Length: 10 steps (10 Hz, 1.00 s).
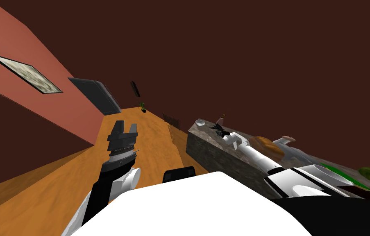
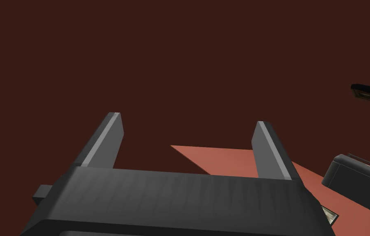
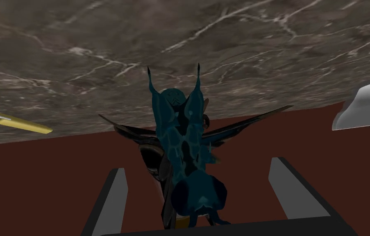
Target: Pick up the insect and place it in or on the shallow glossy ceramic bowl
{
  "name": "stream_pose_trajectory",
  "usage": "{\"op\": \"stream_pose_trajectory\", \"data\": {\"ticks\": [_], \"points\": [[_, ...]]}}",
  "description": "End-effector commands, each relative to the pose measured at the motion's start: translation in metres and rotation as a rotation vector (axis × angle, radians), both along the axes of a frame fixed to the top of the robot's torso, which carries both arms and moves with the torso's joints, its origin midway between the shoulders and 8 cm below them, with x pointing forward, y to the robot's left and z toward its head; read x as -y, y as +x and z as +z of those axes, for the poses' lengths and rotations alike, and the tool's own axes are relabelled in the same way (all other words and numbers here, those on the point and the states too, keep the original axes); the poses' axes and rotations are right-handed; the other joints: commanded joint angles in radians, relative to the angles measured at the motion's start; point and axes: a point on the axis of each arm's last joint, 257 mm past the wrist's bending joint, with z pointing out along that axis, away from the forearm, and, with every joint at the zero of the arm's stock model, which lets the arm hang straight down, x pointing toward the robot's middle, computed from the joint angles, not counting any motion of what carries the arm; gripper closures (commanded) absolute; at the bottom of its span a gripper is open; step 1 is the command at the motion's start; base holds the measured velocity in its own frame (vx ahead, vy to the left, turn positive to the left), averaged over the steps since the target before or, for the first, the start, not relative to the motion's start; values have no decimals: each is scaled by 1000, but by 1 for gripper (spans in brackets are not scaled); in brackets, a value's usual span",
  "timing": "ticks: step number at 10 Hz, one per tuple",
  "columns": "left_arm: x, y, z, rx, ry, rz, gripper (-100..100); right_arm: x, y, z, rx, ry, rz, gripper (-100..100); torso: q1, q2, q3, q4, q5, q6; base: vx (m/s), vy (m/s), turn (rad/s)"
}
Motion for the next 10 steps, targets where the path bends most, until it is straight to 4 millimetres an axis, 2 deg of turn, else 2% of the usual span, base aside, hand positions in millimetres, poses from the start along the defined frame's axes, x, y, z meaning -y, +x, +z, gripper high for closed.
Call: {"op": "stream_pose_trajectory", "data": {"ticks": [1,4,5,6,7,9,10], "points": [[0,0,0,0,0,0,0,21,-6,4,-31,-20,-39,-100,0,0,0,0,0,0,24,31,88],[0,0,0,0,0,0,0,52,-20,11,-78,-50,-104,-100,-1,-1,0,0,0,-1,32,27,84],[0,0,0,0,0,0,0,43,-16,10,-66,-43,-86,-100,-1,-1,0,0,0,0,14,10,13],[0,0,0,0,0,0,0,44,-18,10,-69,-44,-90,0,-2,0,0,0,0,0,0,0,0],[0,0,0,0,0,0,0,47,-21,0,-69,-44,-96,-100,-2,1,1,1,0,0,46,-32,50],[0,0,0,0,0,0,0,47,-22,-1,-72,-43,-97,-100,-8,-5,-2,0,-2,-1,49,-49,20],[0,0,0,0,0,0,0,47,-22,-2,-70,-43,-97,100,-8,-4,-2,-1,-2,-1,0,0,0]]}}
